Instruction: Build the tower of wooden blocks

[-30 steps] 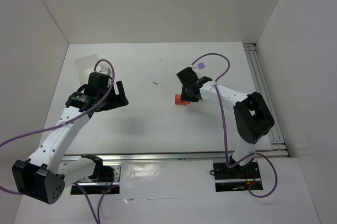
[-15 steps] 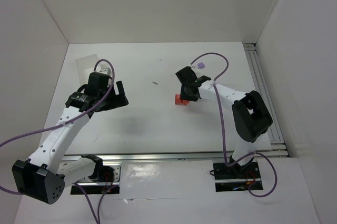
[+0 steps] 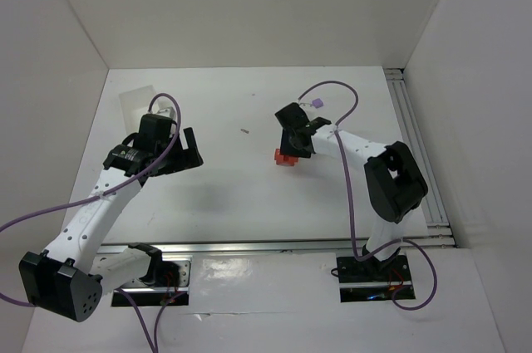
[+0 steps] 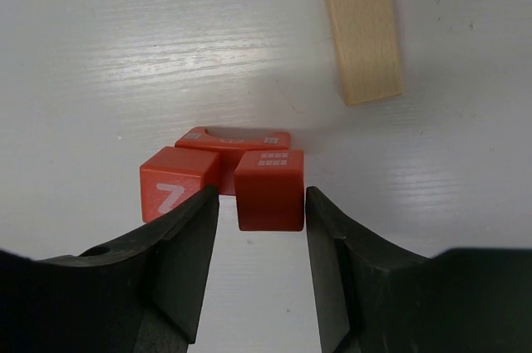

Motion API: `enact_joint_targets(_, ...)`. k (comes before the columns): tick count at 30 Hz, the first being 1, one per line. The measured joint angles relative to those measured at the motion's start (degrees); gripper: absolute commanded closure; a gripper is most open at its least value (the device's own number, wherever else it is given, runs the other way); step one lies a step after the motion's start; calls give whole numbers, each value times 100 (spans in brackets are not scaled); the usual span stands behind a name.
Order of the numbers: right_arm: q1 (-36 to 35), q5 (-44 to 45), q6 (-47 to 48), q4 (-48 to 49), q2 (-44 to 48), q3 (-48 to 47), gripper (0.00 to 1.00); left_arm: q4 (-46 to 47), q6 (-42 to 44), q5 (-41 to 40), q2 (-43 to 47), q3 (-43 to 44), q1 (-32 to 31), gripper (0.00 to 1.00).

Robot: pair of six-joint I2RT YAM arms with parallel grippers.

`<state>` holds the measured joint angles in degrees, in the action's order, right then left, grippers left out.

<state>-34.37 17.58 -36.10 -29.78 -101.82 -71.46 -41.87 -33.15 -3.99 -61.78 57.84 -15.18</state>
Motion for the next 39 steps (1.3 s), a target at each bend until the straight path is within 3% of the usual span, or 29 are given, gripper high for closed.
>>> enact_joint_targets(9,0,173,74,-146,15,-321,46,11,-4,37,0,0,0,7)
enact_joint_targets(10,0,199,85,-151,35,-328,43,13,-4,44,0,0,-2,7)
enact_joint_targets(11,0,219,85,-162,52,-330,29,15,-4,55,0,0,-2,7)
enact_joint_targets(15,0,262,122,-205,153,-337,0,44,-4,90,-35,0,-31,7)
enact_joint_targets(39,-409,365,358,-435,-468,-815,0,83,-9,-9,-72,0,-127,7)
